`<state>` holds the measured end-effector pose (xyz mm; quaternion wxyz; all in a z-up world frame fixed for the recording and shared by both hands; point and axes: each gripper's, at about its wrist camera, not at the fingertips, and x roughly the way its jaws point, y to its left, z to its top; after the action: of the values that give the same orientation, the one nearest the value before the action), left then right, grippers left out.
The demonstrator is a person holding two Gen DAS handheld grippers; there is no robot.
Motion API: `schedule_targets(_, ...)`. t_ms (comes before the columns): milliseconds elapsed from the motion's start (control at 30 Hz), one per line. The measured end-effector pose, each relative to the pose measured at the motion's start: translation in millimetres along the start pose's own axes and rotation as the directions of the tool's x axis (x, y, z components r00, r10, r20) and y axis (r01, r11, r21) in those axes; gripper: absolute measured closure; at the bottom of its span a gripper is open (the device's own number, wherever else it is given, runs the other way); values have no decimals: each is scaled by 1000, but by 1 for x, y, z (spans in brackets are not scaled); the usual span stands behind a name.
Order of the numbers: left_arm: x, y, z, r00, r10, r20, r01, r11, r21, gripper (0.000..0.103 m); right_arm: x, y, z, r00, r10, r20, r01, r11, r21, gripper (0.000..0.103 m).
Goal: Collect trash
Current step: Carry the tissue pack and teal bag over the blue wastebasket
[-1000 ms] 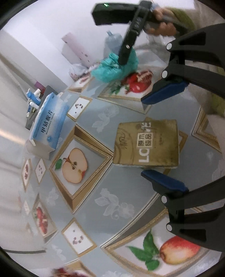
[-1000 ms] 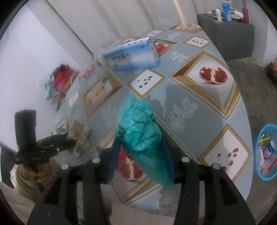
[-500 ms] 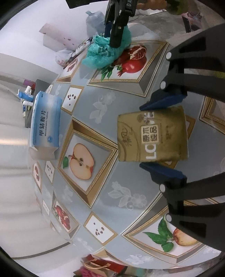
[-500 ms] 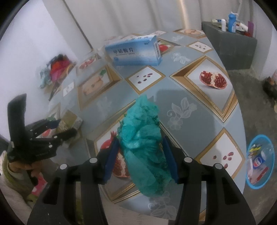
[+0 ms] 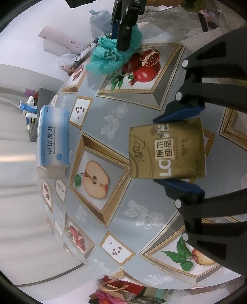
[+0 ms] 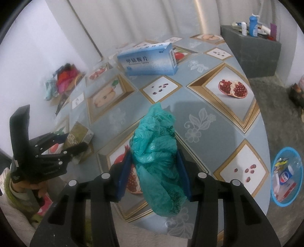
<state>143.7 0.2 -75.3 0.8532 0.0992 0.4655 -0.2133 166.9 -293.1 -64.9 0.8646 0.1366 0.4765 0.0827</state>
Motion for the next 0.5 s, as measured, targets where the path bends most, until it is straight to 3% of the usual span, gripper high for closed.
schedule_targets(500,-8,-17,6,999,19,45,-22,998,60,50,-16,-2,3,999,-2,41,1,1000,14,60)
